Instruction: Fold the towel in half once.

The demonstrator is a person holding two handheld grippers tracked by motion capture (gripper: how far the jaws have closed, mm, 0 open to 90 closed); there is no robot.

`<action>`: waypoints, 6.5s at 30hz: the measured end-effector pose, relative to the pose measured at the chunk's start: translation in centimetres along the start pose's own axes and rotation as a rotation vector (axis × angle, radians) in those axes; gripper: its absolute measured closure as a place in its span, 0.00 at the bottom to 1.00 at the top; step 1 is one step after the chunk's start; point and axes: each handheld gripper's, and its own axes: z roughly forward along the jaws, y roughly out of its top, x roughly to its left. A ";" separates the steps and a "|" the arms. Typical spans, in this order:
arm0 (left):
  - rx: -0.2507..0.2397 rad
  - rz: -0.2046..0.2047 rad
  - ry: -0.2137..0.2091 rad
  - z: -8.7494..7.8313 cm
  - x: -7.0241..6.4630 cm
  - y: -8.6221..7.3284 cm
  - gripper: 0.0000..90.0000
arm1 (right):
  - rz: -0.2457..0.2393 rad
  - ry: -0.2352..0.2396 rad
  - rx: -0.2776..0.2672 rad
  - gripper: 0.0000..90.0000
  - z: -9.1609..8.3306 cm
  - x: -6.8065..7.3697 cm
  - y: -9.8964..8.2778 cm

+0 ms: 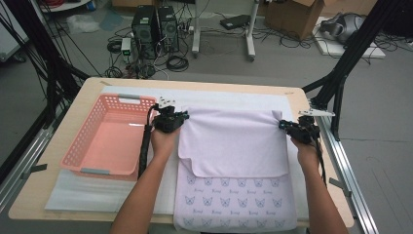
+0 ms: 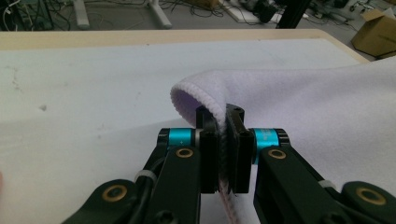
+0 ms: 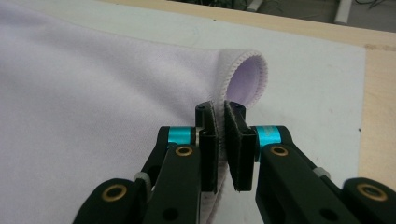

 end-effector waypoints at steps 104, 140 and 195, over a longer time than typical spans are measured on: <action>0.058 0.066 -0.184 -9.6 -4.5 -8.9 0.98 | -0.112 0.078 0.111 0.98 -6.6 4.4 -9.3; 0.058 0.091 -0.222 -22.2 -8.9 -16.0 0.98 | -0.091 0.054 0.098 0.98 -18.2 12.5 -17.1; 0.077 0.054 -0.149 -9.3 -3.6 -9.0 0.48 | -0.042 0.060 0.098 0.65 -7.3 5.4 -10.3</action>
